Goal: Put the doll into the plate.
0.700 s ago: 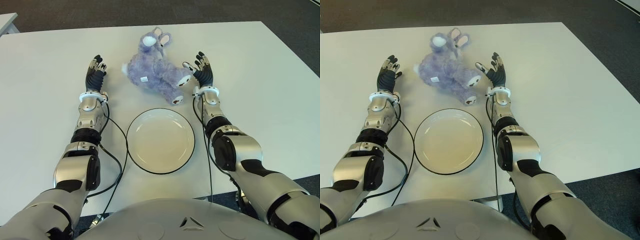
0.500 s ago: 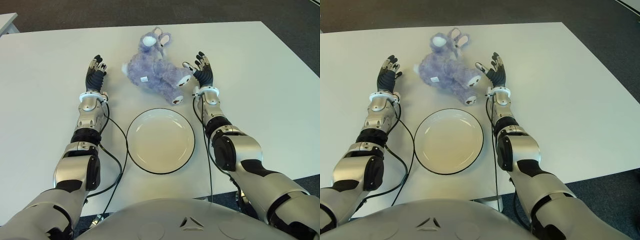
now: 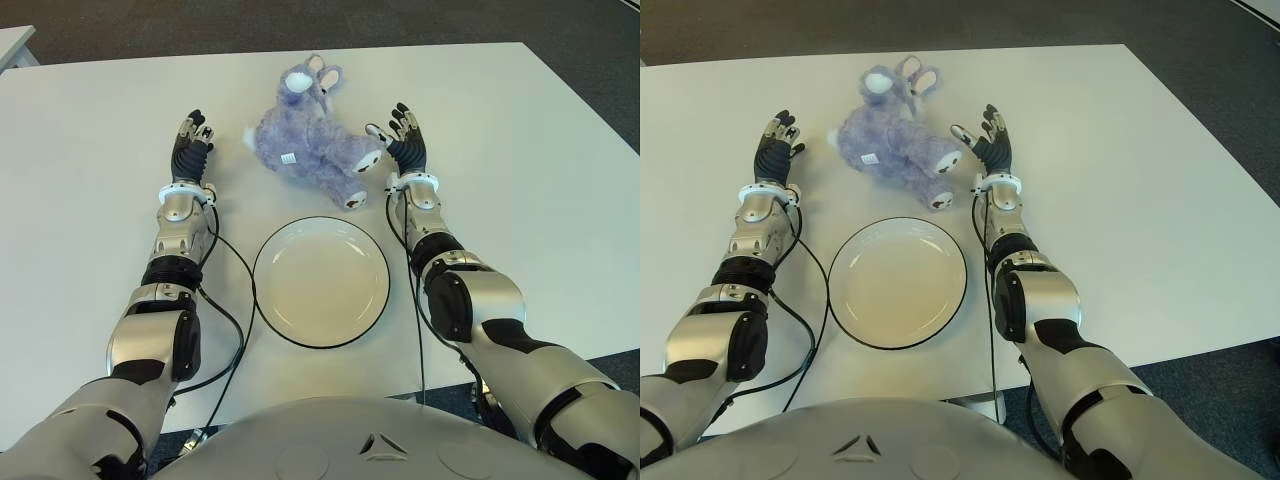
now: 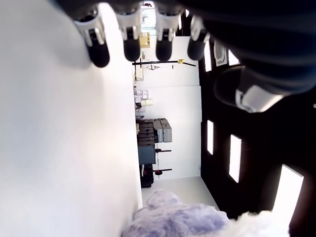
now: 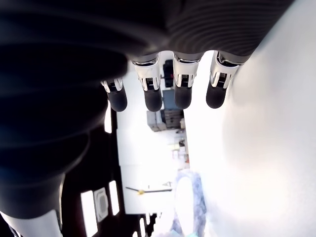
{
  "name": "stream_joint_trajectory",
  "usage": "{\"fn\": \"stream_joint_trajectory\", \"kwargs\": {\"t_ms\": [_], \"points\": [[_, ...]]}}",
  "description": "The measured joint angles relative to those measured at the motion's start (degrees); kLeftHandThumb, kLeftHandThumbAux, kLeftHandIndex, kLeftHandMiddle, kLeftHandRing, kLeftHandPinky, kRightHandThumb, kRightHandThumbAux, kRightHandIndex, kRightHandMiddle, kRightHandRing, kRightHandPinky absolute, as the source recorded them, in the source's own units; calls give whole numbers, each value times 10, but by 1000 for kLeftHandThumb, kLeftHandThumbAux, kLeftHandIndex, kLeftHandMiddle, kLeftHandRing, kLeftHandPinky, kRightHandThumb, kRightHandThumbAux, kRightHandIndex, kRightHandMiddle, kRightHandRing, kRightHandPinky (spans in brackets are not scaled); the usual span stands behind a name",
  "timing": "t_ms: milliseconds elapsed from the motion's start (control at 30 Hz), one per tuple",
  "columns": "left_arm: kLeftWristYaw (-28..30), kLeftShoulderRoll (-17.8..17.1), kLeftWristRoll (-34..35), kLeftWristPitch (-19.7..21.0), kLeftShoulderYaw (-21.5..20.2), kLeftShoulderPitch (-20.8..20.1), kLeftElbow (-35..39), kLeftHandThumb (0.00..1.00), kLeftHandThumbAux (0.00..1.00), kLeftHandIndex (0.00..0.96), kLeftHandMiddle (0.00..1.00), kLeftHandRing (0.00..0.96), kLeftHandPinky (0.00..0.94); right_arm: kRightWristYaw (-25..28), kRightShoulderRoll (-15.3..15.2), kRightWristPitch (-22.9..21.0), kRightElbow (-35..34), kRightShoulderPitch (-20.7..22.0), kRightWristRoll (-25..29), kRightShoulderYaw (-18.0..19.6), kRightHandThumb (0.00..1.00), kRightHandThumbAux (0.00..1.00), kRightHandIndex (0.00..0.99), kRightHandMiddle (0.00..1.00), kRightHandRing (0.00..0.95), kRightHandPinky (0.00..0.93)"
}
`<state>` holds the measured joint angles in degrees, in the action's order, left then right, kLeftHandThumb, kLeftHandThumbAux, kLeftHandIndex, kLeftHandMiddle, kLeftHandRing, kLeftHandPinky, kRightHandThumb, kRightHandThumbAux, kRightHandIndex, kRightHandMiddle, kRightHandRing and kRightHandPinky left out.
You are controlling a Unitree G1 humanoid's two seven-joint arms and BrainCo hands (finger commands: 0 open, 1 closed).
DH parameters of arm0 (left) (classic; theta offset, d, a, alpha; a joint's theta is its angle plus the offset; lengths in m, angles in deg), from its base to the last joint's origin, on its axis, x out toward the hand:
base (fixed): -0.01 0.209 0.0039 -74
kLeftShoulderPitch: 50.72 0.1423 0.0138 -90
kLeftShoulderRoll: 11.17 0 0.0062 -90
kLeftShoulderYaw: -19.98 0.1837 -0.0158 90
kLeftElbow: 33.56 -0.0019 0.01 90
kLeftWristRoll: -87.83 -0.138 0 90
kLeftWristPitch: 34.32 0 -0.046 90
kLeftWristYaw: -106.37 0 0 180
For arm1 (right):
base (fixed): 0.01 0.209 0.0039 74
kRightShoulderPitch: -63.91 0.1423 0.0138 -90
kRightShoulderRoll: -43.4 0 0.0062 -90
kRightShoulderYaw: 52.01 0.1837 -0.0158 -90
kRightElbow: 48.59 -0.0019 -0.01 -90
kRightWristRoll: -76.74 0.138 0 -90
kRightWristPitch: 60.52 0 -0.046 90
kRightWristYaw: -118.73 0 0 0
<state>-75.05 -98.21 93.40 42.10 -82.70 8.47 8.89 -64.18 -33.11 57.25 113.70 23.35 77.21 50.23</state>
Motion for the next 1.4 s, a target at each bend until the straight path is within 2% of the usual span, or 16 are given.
{"fn": "stream_joint_trajectory", "kwargs": {"t_ms": [700,1167,1400], "points": [[0,0,0,5,0,3,11,594,368,0,0,3,72,27,-12,17,-11,0,0,1,1,723,9,25,28,49],[0,0,1,15,0,7,22,589,372,0,0,15,55,50,-25,35,-43,-1,2,-1,5,722,12,27,29,49],[0,1,1,17,0,8,25,595,377,0,0,25,76,65,-27,39,-64,-6,8,-3,21,705,14,28,29,53]]}}
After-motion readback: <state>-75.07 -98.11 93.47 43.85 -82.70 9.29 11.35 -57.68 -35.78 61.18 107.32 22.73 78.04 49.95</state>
